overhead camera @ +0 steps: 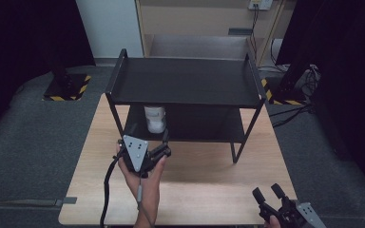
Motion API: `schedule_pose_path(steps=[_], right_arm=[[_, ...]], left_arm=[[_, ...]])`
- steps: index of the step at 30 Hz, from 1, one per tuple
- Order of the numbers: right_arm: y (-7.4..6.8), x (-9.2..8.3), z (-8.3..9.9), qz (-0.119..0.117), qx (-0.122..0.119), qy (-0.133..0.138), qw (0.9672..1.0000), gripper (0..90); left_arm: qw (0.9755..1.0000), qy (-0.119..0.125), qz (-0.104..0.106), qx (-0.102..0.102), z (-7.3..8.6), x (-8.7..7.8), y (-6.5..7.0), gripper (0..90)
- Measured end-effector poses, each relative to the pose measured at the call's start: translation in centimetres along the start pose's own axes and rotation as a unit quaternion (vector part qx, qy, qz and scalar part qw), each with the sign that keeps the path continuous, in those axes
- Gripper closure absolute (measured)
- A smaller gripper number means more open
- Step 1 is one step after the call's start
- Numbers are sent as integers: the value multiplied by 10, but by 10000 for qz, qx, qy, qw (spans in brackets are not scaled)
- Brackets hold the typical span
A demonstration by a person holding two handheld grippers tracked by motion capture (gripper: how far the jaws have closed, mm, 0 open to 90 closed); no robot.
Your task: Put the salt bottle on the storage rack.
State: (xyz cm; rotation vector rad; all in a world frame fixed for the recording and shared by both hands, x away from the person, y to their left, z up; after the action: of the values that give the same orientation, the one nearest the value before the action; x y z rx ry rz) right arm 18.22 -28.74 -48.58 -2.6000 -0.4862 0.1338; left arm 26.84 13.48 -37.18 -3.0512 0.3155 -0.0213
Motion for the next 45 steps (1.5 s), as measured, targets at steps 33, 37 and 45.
schedule_pose_path(steps=[33,37,45], right_arm=[[-12,8,13,-7,-179,-96,9998,74],[-9,9,16,39,-94,-77,9999,74],[-5,14,21,62,-31,-171,9998,75]], left_arm=[[9975,-596,-356,110,99,-96,-64,73],[9969,-621,-478,53,102,-96,-69,73],[9965,-669,-503,4,109,-95,-73,73]])
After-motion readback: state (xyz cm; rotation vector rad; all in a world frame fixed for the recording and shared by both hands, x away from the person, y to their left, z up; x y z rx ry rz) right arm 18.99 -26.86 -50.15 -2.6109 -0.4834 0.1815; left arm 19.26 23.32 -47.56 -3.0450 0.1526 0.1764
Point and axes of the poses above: each handheld gripper's, and its own axes: x roughly forward along the jaws, z roughly out of its underside, y roughly to its right, the point moved 10 cm from there along x, roughly forward along the jaws, and after that the axes turned 4 degrees about x, right-handed, at the moved point
